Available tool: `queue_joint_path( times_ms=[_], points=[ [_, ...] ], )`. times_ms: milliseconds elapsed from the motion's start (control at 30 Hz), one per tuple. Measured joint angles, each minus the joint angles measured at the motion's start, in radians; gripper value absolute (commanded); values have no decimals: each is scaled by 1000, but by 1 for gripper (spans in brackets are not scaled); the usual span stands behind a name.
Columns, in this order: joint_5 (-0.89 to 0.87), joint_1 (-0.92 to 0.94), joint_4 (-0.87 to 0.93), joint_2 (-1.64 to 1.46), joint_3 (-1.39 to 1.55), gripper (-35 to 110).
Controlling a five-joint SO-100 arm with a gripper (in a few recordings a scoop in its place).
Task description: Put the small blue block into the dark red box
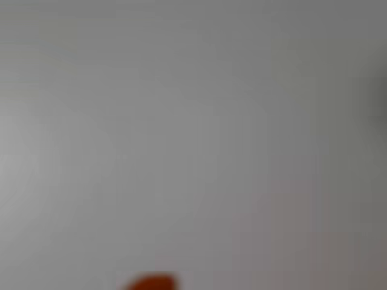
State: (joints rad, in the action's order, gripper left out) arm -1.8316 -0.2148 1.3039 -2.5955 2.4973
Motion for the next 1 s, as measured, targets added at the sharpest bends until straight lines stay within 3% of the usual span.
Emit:
queue_joint_path(
  times_ms=[467, 600, 800, 1000],
  points=[
    [-578, -164, -118, 807, -495, 24],
    [-594, -175, -81, 1028, -703, 24],
    [-545, -100, 133, 1298, -1097, 24],
    [-532, -44, 183, 1342, -1192, 25]
  ],
)
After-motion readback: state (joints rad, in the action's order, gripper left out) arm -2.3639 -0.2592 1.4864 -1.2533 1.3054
